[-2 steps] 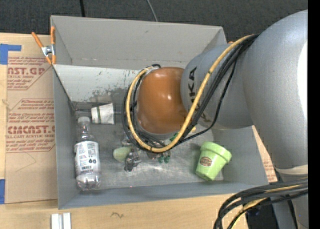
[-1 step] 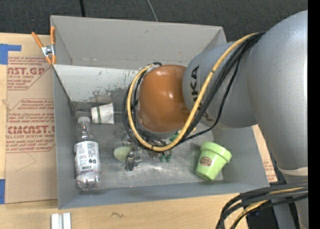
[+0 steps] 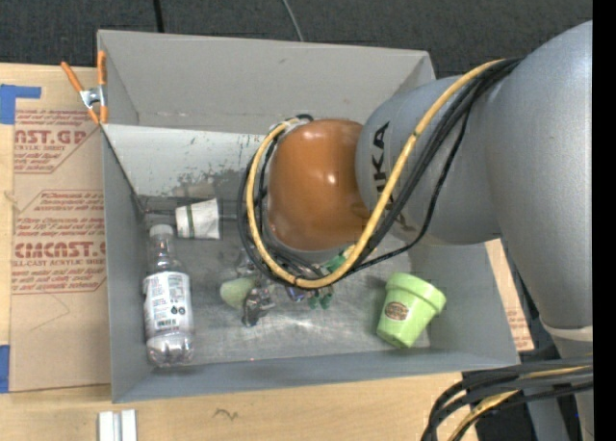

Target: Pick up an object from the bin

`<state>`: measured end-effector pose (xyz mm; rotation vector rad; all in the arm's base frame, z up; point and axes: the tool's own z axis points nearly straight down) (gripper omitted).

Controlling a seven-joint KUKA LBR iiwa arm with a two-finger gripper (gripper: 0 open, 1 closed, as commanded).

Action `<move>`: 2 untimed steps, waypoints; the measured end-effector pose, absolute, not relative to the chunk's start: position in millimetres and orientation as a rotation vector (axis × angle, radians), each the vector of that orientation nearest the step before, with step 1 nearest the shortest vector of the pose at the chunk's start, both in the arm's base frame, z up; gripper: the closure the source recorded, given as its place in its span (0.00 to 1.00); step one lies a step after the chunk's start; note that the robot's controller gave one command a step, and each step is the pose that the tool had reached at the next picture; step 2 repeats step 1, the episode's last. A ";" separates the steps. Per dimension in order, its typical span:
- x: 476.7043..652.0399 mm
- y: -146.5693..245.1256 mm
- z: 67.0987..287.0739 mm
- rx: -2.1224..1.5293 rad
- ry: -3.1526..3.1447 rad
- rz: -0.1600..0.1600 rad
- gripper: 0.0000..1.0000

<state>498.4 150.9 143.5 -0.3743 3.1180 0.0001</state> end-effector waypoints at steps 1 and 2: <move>498.2 151.0 151.6 -0.375 3.119 0.000 1.00; 498.2 151.0 151.6 -0.375 3.119 0.000 1.00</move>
Offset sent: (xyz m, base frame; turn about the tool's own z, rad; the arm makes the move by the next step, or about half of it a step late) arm -0.0001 -0.0002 0.0222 0.0000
